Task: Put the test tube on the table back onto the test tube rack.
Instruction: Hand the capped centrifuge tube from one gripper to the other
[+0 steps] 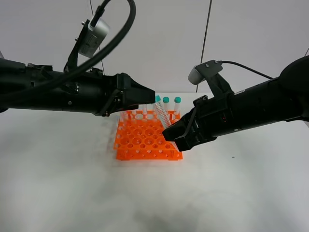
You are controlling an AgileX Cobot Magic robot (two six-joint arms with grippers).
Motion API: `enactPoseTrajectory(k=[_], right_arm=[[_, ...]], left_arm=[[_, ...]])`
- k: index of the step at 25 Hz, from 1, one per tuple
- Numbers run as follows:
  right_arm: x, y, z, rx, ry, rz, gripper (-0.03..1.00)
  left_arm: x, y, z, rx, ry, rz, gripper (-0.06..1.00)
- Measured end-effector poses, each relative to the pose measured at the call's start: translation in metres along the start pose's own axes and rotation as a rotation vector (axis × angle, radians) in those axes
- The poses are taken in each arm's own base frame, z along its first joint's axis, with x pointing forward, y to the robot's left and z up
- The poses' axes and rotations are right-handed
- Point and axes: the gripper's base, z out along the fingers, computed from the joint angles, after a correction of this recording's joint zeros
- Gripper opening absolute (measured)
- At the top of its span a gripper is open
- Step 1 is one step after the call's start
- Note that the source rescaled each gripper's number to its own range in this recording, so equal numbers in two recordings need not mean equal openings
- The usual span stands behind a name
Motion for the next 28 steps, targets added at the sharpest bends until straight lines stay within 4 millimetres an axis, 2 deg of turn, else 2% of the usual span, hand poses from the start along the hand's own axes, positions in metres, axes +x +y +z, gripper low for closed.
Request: enactPoseTrajectory(k=[6, 28], right_arm=[[0.0, 0.001, 0.0, -0.009, 0.005, 0.0, 0.02], [0.002, 0.007, 0.0, -0.07, 0.027, 0.015, 0.02]], left_arm=[[0.001, -0.003, 0.015, 0.024, 0.002, -0.01, 0.85], [0.0, -0.009, 0.015, 0.078, -0.002, 0.017, 0.85]])
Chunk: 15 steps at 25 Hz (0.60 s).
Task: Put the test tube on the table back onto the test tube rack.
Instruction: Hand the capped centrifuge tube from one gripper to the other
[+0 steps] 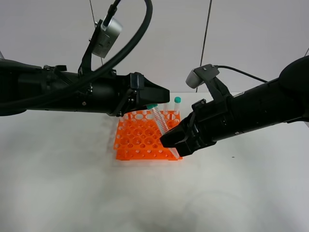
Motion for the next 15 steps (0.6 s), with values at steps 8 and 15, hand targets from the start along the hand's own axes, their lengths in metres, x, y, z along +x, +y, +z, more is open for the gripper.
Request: enactPoseTrajectory(k=[8, 15], right_arm=[[-0.0007, 0.0009, 0.0, -0.01, -0.007, 0.013, 0.02], [-0.0009, 0.001, 0.0, -0.011, -0.009, 0.017, 0.02]], left_arm=[[0.0008, -0.0005, 0.0, 0.005, 0.008, 0.009, 0.85], [0.0008, -0.0002, 0.0, 0.002, 0.008, 0.011, 0.71]])
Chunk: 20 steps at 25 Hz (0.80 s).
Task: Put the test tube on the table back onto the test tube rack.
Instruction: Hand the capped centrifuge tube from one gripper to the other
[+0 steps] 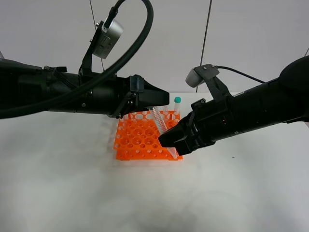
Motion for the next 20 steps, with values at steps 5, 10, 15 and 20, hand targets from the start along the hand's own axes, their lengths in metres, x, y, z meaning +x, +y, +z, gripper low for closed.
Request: enactPoseTrajectory(k=[5, 10, 15, 20], right_arm=[[-0.0003, 0.0006, 0.0002, -0.002, -0.002, 0.001, 0.02], [-0.0006, 0.0007, 0.0006, 0.003, -0.005, 0.0, 0.02], [-0.0007, 0.0007, 0.0006, 0.003, -0.006, 0.0, 0.02], [-0.0008, 0.0007, 0.0006, 0.003, -0.007, -0.002, 0.02]], left_arm=[[0.0, 0.0007, 0.0003, -0.005, -0.001, 0.0, 0.52], [0.0002, 0.0013, 0.0008, -0.007, 0.0, -0.001, 0.44], [0.0002, 0.0013, 0.0008, -0.007, 0.0, -0.001, 0.41], [0.0, 0.0023, 0.0011, -0.015, -0.002, -0.001, 0.01]])
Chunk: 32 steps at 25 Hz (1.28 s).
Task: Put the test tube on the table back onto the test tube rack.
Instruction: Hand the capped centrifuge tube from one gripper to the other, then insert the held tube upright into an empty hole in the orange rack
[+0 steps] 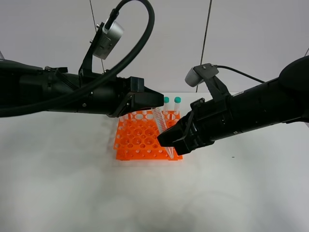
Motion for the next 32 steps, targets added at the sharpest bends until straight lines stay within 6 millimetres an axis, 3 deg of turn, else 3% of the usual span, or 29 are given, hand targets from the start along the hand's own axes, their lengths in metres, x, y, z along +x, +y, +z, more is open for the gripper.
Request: enactPoseTrajectory(k=[9, 10, 14, 15, 17, 22, 32], right_arm=[[0.0, 0.0, 0.0, 0.001, -0.001, 0.0, 0.05], [0.0, -0.001, 0.0, 0.009, -0.005, 0.0, 0.13], [-0.003, -0.004, 0.0, 0.047, -0.028, 0.0, 0.75], [-0.003, -0.005, 0.0, 0.051, -0.03, 0.0, 0.85], [-0.003, -0.005, 0.0, 0.054, -0.029, -0.004, 0.94], [-0.007, -0.001, -0.004, 0.017, 0.015, -0.026, 0.99], [-0.059, 0.01, -0.049, 0.082, 0.202, -0.055, 0.99]], left_arm=[[0.0, 0.001, 0.001, -0.001, 0.002, -0.001, 0.01], [0.0, 0.0, 0.001, 0.004, 0.004, -0.001, 0.01], [0.001, -0.002, 0.001, 0.023, 0.014, -0.001, 0.01], [0.001, -0.002, 0.001, 0.024, 0.014, -0.001, 0.01], [0.001, -0.002, 0.001, 0.025, 0.015, -0.001, 0.01], [0.002, -0.002, 0.001, 0.028, 0.016, -0.001, 0.01], [0.001, -0.002, 0.001, 0.023, 0.014, -0.001, 0.01]])
